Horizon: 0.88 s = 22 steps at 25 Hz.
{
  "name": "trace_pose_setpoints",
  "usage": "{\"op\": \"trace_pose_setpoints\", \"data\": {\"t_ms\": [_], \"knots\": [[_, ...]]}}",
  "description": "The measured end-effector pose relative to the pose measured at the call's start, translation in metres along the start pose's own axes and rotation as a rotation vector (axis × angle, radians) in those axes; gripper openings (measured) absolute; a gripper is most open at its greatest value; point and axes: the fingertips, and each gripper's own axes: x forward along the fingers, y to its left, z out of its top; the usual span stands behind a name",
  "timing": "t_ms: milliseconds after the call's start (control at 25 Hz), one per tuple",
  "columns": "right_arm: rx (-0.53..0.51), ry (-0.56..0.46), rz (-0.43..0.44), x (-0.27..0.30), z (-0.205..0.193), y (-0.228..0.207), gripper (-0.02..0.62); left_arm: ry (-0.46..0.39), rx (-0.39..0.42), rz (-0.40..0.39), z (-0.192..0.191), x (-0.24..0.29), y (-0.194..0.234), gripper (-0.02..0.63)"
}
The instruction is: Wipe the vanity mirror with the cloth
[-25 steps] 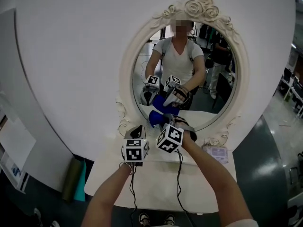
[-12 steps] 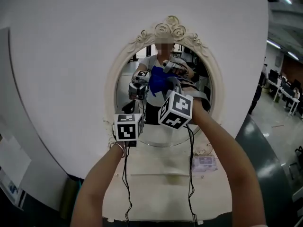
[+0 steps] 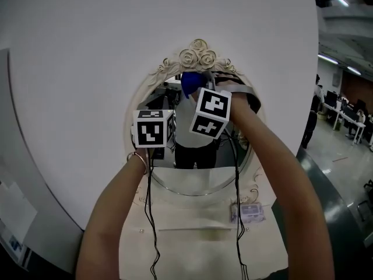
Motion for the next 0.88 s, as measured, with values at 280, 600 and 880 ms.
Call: {"op": "trace_pose_setpoints", "data": {"t_ms": [280, 600, 880], "knots": [[-0.061, 0.029, -0.053, 0.014, 0.004, 0.002, 0.066, 0.007, 0.008, 0.008, -0.002, 0.005, 0.006, 0.003], [-0.026, 0.05, -0.077, 0.016, 0.002, 0.009, 0.066, 0.047, 0.033, 0.001, -0.037, 0.004, 0.006, 0.003], [-0.018, 0.048, -0.036, 0.014, -0.002, 0.05, 0.066, 0.071, -0.039, 0.002, -0.073, -0.003, 0.002, 0.003]]}}
